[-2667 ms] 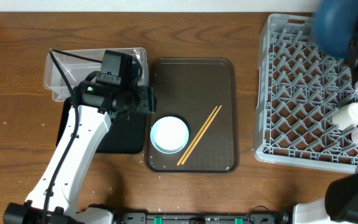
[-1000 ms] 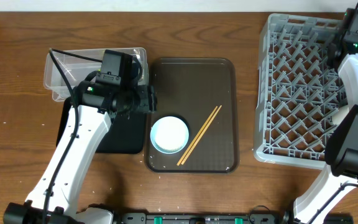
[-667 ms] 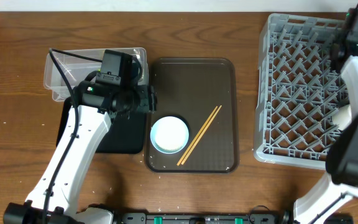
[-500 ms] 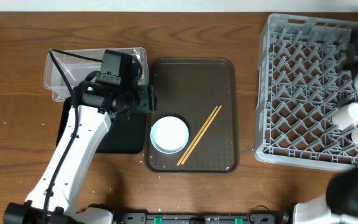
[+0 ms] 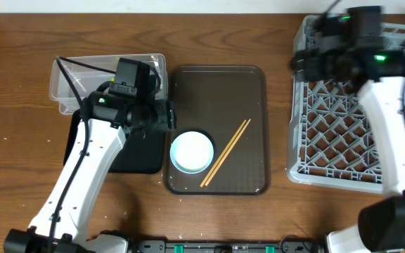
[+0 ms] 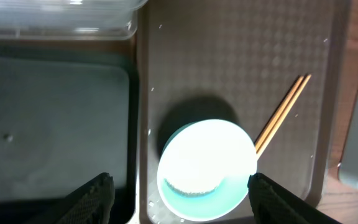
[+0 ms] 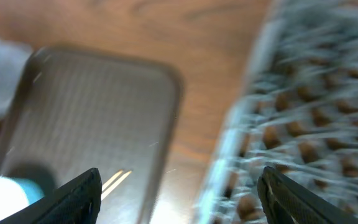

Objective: Sort waste into correct bins and load items into the dishwasher rack
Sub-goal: 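Grasp the light-blue rice bowl with the left gripper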

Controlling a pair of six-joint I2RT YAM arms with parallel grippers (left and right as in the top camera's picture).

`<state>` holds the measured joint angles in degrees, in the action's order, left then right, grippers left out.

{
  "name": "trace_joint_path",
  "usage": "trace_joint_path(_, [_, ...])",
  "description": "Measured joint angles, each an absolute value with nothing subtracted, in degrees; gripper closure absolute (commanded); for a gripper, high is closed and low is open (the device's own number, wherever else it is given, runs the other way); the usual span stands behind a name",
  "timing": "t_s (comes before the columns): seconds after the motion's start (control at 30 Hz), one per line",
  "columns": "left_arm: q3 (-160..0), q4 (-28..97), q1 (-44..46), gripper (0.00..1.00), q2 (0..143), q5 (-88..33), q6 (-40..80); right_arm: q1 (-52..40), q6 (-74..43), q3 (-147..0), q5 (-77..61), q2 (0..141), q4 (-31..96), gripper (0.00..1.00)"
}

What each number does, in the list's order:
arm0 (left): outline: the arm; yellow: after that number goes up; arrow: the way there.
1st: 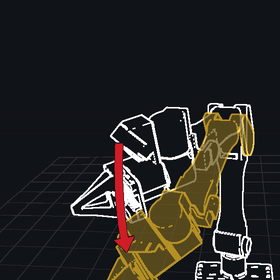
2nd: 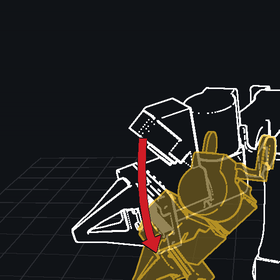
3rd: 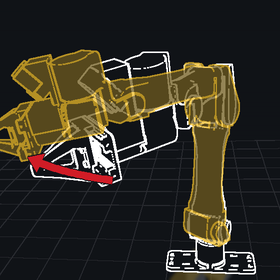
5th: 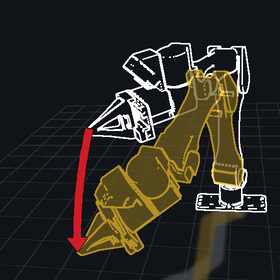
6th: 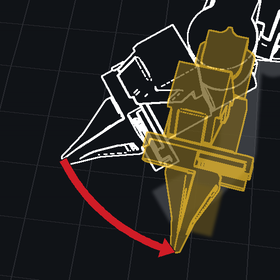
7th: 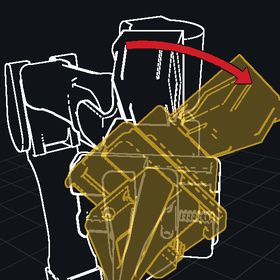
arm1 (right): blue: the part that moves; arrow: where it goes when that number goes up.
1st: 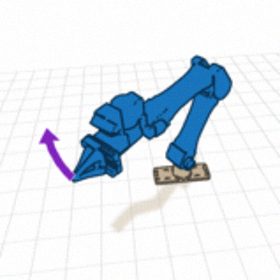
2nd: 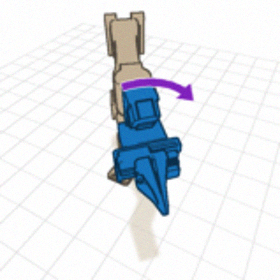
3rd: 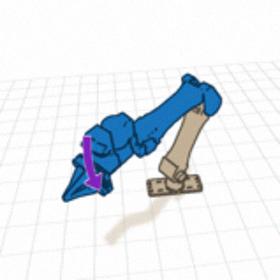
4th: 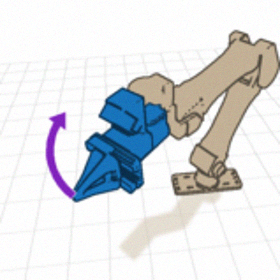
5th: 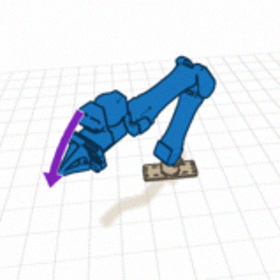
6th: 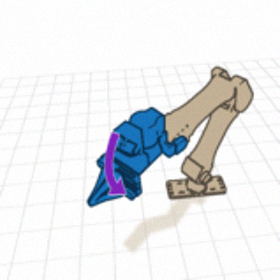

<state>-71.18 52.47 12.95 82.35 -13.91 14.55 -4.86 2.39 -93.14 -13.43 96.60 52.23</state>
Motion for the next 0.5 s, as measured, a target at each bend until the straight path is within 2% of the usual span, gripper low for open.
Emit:
trace_joint_path(0.27, [-70.9, 52.6, 17.9, 0.28, 82.3, -13.3, 15.4, -11.2, 0.6, -93.1, -13.6, 101.8, 53.6, 0.20])
trace_joint_path(0.5, [-69.1, 48.1, 25.7, 0.28, 86.5, -13.3, 19.0, -11.6, -3.5, -93.1, -5.3, 103.2, 53.6, 0.19])
